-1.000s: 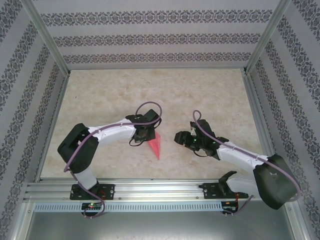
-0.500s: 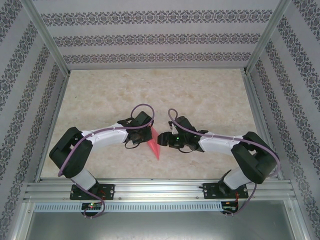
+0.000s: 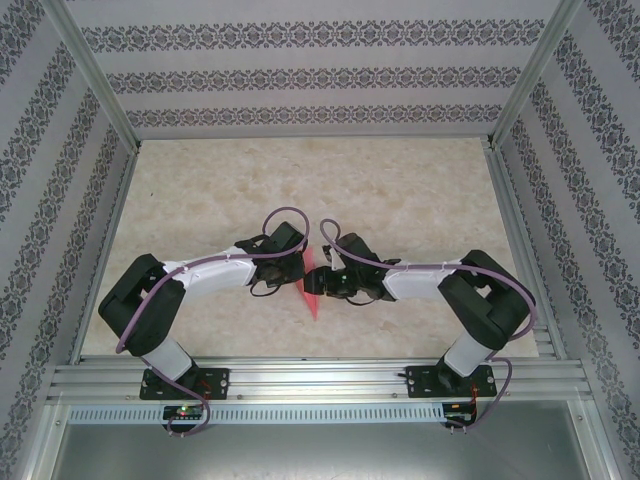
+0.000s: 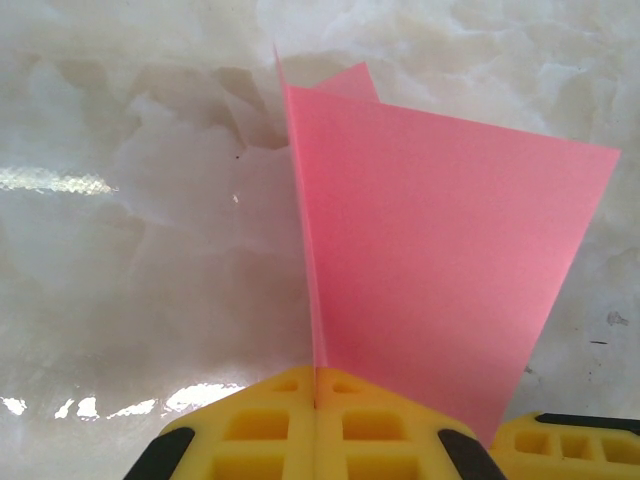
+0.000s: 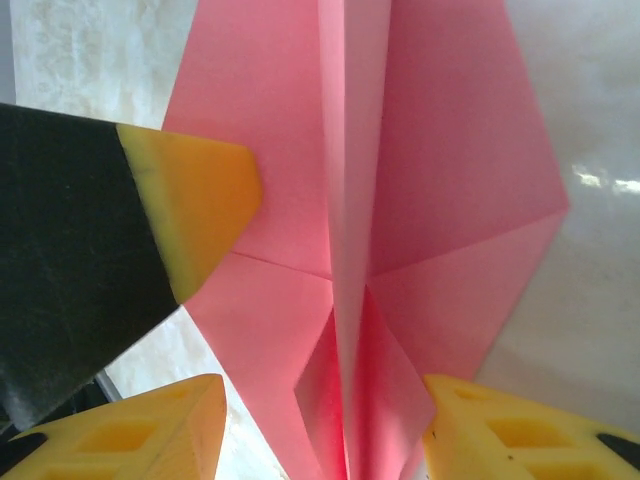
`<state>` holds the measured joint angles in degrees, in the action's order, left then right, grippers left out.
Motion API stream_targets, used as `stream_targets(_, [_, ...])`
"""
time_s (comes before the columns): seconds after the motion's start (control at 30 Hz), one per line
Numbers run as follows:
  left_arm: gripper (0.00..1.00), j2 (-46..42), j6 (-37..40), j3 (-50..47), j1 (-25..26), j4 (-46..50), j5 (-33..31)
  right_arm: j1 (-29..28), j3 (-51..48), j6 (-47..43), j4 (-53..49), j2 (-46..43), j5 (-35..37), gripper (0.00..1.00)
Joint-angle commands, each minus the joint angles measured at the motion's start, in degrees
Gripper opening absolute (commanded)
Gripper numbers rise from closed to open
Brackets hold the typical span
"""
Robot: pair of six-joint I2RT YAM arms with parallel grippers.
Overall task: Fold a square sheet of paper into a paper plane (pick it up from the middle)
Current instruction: Move a paper plane to the center of the table.
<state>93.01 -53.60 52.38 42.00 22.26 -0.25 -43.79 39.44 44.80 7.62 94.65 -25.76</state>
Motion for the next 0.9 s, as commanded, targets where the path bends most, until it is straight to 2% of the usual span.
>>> stream_targets(0.0, [0.0, -1.25, 1.1, 0.0, -0.78, -1.08, 0.25, -0.83, 1.43, -0.98, 2.81, 1.39, -1.29, 0.53])
stream_targets(0.1, [0.0, -1.1, 1.13, 0.04, -0.77, -1.04, 0.25, -1.42, 2.04, -1.58, 1.64, 2.1, -0.2, 0.53])
stream_targets(0.47, [0.01, -1.3, 0.96, -0.26, -0.81, -1.24, 0.34, -2.75, 3.61, -3.74, -2.86, 3.69, 6.12, 0.36])
stream_targets(0.87, [0.03, -1.54, 0.69, -0.49, -0.86, -1.78, 0.78, -3.39, 5.12, -4.1, -3.39, 5.81, 6.61, 0.21])
